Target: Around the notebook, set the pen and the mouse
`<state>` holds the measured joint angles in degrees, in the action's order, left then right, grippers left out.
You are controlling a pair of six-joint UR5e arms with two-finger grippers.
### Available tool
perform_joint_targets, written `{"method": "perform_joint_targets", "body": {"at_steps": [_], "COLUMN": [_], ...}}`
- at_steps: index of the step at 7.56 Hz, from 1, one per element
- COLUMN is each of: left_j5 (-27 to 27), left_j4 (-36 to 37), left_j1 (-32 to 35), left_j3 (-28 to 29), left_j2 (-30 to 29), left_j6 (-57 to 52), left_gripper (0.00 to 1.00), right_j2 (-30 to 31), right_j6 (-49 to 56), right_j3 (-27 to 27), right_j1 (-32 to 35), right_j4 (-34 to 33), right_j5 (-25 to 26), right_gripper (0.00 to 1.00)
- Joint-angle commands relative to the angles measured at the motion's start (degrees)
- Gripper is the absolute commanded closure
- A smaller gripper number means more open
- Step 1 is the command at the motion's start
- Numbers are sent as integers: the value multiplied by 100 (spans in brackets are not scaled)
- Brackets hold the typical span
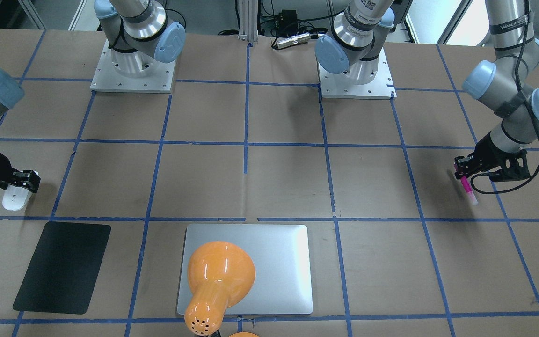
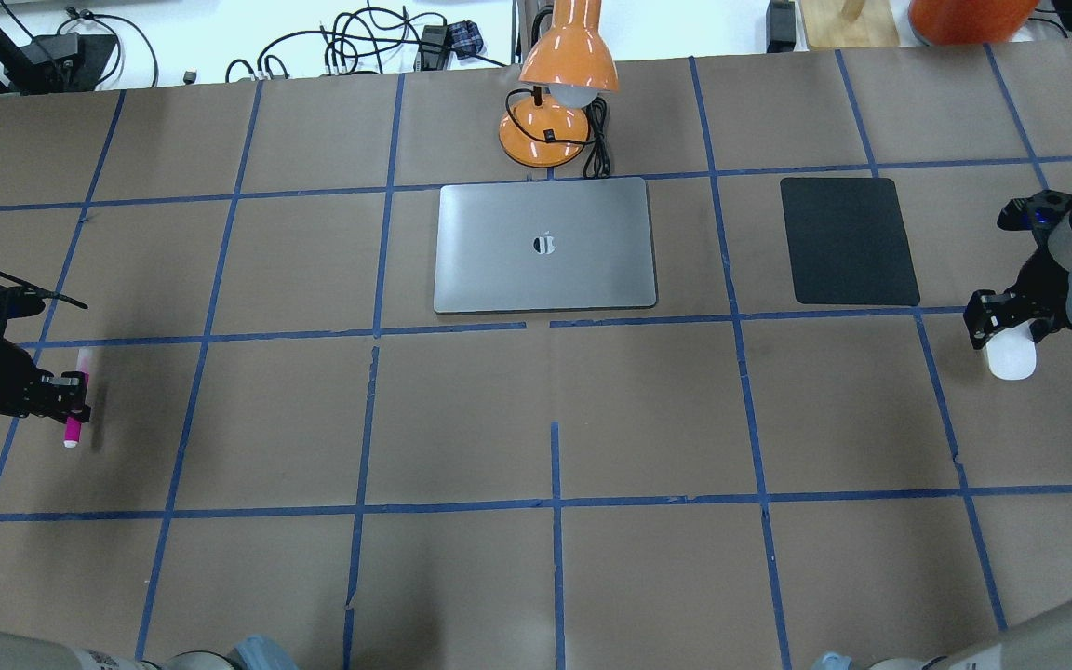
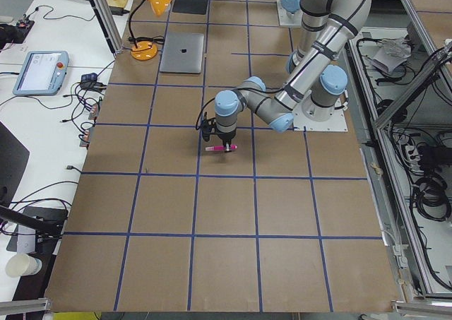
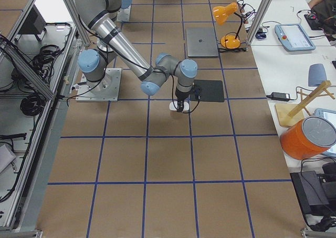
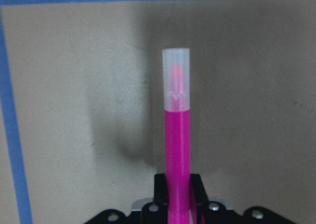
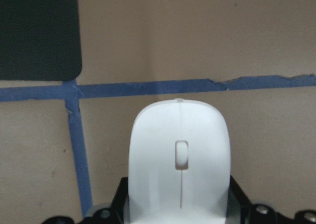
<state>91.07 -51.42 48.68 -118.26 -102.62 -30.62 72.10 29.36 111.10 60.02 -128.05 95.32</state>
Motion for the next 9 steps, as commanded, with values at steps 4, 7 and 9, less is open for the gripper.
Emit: {"method": "perform_joint_targets", "body": {"at_steps": [4,7,9], "left_j5": [-142,-406,-415], "left_j4": [-1475,-1284,-995], "left_j1": [2073,3739,4891], "left_j3": [532,628,760], "left_j2": [760,630,288], "left_j6": [5005,8377,10340], "left_gripper": [100,100,100], "right_j2": [-1352,-1629,-1647], "right_j6": [-1134,-1589,-1609], "right_j3": [-2159,-2225,-1989], "right_j1": [1539,1539,1539], "right_j4": [448,474,422], "right_j5": [-242,-295,-286], "right_gripper": [73,72,67]}}
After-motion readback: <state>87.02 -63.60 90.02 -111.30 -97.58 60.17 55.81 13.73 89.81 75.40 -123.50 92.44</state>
